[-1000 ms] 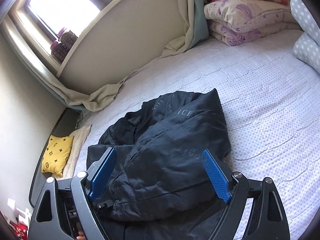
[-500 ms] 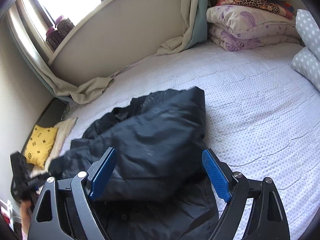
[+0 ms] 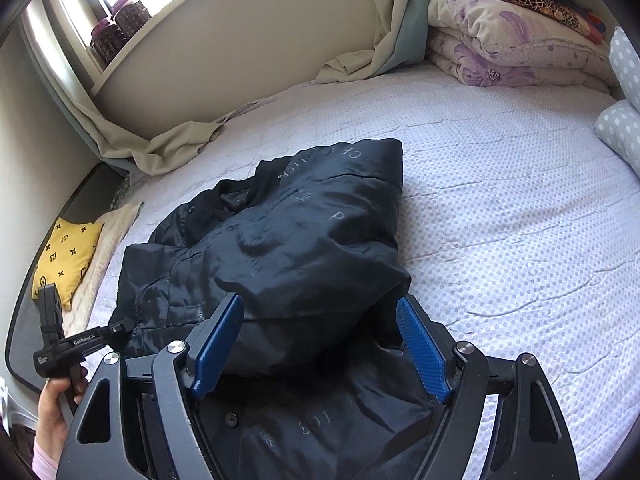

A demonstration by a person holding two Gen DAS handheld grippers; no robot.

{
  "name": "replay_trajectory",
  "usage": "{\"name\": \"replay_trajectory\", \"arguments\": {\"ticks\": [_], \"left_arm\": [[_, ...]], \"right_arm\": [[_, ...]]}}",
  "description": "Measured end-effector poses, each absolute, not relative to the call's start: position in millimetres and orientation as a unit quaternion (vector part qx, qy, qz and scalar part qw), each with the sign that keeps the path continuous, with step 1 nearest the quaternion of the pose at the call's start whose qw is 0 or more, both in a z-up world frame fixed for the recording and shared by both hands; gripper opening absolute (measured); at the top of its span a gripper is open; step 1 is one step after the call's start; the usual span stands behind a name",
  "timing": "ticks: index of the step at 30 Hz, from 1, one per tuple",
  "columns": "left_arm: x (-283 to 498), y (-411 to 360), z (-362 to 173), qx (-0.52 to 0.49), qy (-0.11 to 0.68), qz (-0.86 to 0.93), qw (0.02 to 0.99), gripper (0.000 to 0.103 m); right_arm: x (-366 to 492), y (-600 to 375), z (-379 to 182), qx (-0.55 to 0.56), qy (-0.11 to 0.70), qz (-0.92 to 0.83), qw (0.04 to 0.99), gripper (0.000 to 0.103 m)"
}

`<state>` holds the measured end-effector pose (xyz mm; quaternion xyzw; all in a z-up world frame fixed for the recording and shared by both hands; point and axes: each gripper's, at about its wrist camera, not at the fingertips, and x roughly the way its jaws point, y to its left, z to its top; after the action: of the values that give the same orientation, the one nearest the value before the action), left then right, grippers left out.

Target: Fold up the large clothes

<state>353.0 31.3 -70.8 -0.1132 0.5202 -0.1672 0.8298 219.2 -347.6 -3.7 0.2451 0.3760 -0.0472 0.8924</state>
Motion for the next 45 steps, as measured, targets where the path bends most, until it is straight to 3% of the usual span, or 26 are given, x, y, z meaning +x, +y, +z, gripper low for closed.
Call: {"name": "replay_trajectory", "arguments": {"ticks": [2, 6, 7, 14, 17, 19, 21, 23, 25, 37, 45], "left_arm": [[348.9, 28.3, -61.5, -0.108, 0.516, -0.165, 0.833, 0.034], [339.2, 36.1, -34.9, -0.096, 0.487, -0.139, 0.857, 0.060], [334.9, 40.7, -25.2, -0.092, 0.471, -0.129, 0.868, 0.061], [321.8, 22.4, -13.9, -0.091, 0.458, -0.202, 0.861, 0.061], [320.9, -5.6, -34.1, -0.060, 0.479, -0.220, 0.848, 0.061], [324.9, -15.4, -45.2, -0.031, 0.485, -0.208, 0.849, 0.061], [331.8, -15.2, -55.2, -0.017, 0.488, -0.188, 0.852, 0.061], [338.5, -10.3, -64.1, -0.015, 0.494, -0.171, 0.852, 0.060], [342.3, -9.0, -74.5, -0.012, 0.508, -0.167, 0.845, 0.060], [346.4, -7.9, -103.3, -0.020, 0.518, -0.165, 0.839, 0.061], [337.6, -7.3, -92.6, -0.014, 0.507, -0.156, 0.848, 0.065]], "right_arm": [[217.1, -348.0, -2.3, 0.247, 0.375, -0.047, 0.892, 0.078], [207.9, -347.5, 4.1, 0.239, 0.369, -0.051, 0.897, 0.078], [205.4, -346.7, 6.6, 0.233, 0.367, -0.055, 0.899, 0.078], [210.5, -321.1, 39.2, 0.144, 0.336, -0.052, 0.929, 0.075], [233.8, -309.1, 37.4, 0.117, 0.348, -0.017, 0.930, 0.062], [249.9, -302.2, 28.5, 0.083, 0.364, -0.017, 0.928, 0.046], [266.0, -305.3, 13.0, 0.073, 0.383, -0.018, 0.921, 0.037], [273.8, -315.1, -3.7, 0.085, 0.395, -0.027, 0.914, 0.036], [283.3, -327.6, -26.9, 0.107, 0.420, -0.033, 0.901, 0.029], [292.3, -323.6, -82.0, 0.064, 0.445, -0.035, 0.893, 0.025], [292.0, -327.7, -69.9, 0.088, 0.447, -0.041, 0.889, 0.025]]}}
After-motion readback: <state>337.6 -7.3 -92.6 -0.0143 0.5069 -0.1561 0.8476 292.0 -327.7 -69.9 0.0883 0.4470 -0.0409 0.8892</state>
